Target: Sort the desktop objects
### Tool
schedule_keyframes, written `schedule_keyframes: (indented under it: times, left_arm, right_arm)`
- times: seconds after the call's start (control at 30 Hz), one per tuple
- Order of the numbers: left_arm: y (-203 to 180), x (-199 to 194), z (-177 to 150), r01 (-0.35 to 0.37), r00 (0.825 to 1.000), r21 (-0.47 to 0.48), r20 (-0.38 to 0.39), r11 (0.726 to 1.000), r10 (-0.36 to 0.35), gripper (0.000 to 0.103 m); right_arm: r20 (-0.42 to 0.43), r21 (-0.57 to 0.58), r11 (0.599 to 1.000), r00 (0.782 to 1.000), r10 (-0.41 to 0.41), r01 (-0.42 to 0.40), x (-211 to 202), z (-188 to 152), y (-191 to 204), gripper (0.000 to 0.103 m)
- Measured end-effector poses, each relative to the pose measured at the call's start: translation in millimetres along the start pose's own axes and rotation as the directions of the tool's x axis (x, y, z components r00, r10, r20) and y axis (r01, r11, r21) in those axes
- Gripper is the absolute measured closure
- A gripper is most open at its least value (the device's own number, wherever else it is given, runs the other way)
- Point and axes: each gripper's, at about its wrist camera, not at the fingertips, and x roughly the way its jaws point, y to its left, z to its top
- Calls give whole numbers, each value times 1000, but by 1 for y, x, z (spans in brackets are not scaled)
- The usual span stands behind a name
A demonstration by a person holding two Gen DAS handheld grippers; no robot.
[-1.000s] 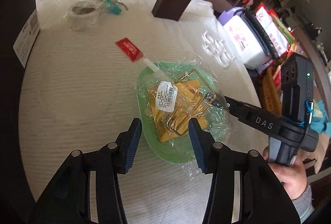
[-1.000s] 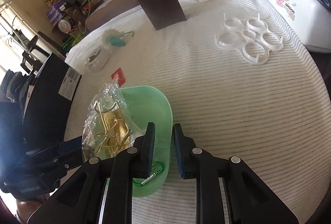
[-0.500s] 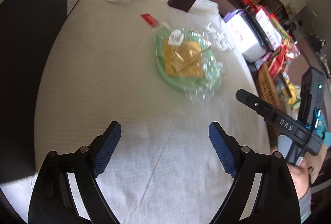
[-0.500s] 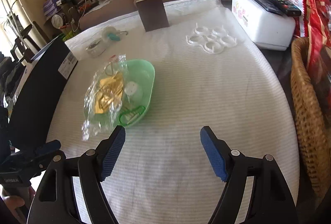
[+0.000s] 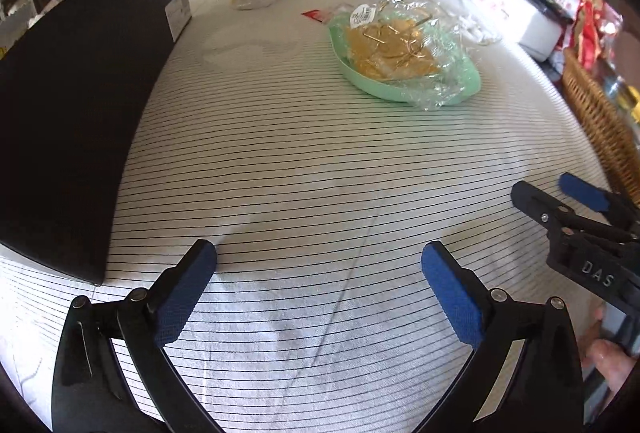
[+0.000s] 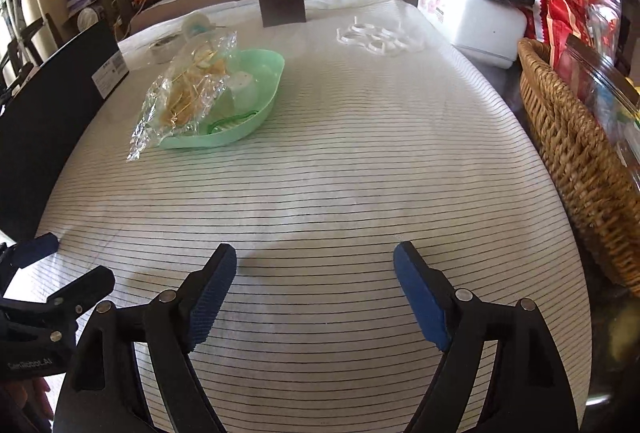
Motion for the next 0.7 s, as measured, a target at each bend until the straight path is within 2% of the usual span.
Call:
schedule_keyframes:
  times: [0.1,0.17,0.7]
  left_arm:
    - [-3,0,-3,-34,999,-28,31,999,35,0]
    - [-4,0,-5,-50,997,-50,58,998,53,0]
    - [-2,1,-6,-49,996,-57,69,997,52,0]
  right_arm:
    - [10,-25,999,999,-44,44,2,-3,9,7]
    - [0,7,999,999,-32,32,4,-3,6,1]
    - [-5,8,999,999,-49,49,6,-3,6,0]
